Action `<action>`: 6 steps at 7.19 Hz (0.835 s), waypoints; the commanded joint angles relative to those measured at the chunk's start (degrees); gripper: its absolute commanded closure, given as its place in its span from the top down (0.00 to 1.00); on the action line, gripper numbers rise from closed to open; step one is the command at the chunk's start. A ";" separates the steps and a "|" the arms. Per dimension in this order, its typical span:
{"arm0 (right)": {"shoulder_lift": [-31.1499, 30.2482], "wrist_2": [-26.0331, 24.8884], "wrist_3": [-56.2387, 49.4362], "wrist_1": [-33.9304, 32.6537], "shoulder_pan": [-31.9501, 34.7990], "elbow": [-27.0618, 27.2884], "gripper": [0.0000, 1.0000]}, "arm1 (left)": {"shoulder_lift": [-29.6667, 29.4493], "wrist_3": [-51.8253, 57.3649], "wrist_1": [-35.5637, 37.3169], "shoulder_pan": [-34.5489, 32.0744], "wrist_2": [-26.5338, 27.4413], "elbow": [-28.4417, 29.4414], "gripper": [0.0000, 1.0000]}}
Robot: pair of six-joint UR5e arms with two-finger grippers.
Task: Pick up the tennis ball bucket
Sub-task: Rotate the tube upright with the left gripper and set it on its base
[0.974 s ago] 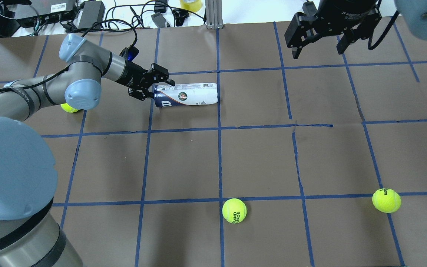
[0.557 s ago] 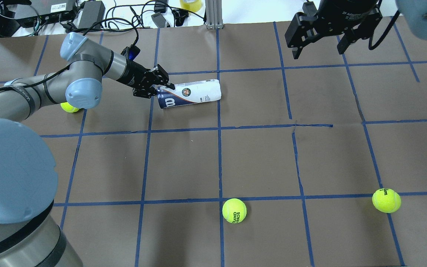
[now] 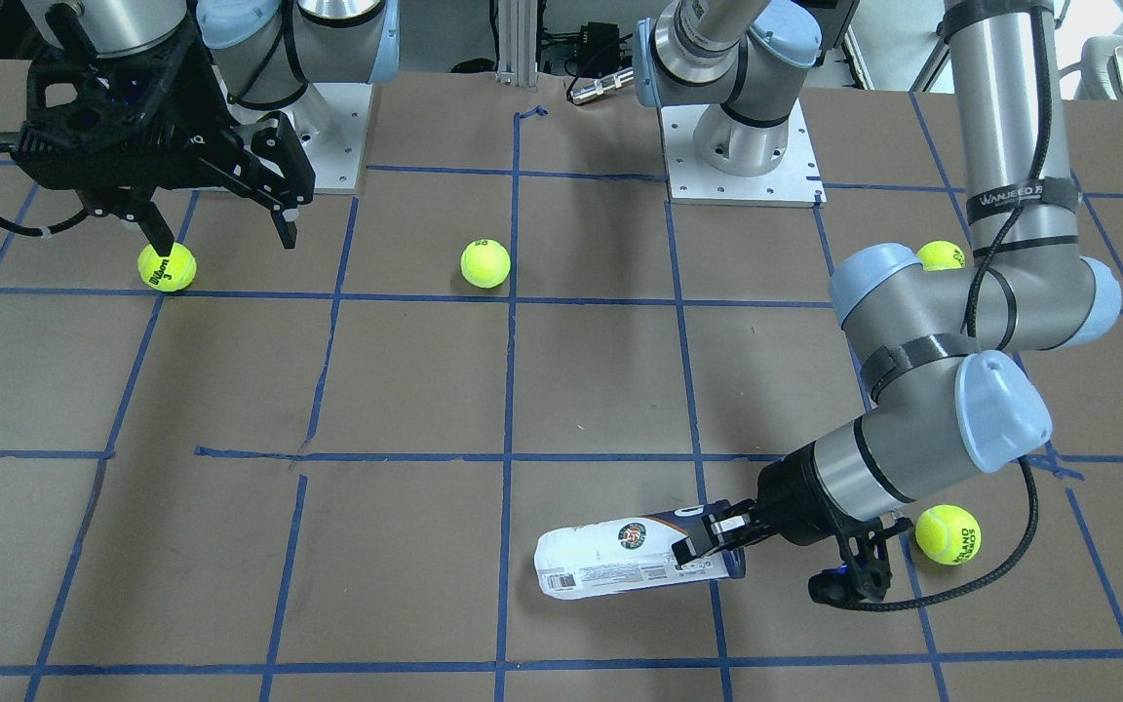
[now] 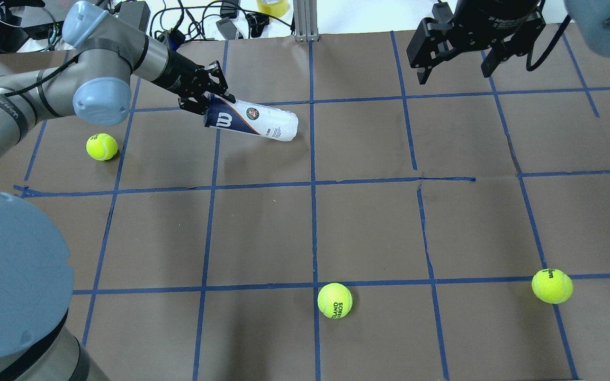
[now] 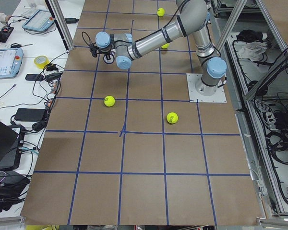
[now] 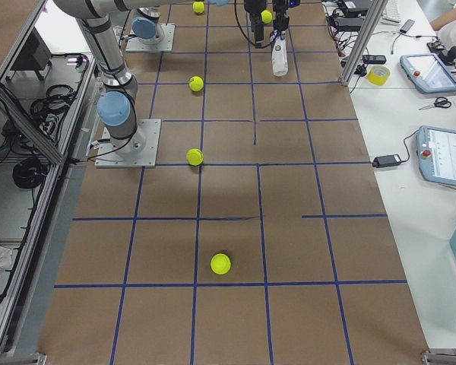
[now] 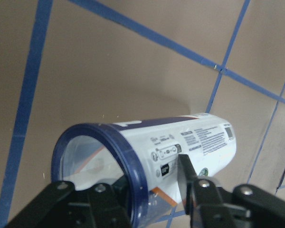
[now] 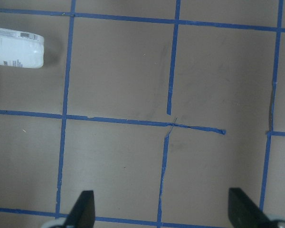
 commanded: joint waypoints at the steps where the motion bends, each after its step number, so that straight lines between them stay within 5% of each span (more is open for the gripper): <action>1: 0.00 0.00 -0.01 0.00 0.00 0.00 1.00 | 2.21 -2.08 -3.20 -3.46 9.37 5.36 0.00; 6: 0.00 -0.09 -0.10 0.09 0.00 0.09 1.00 | 2.83 2.28 -3.04 -16.72 35.12 7.32 0.00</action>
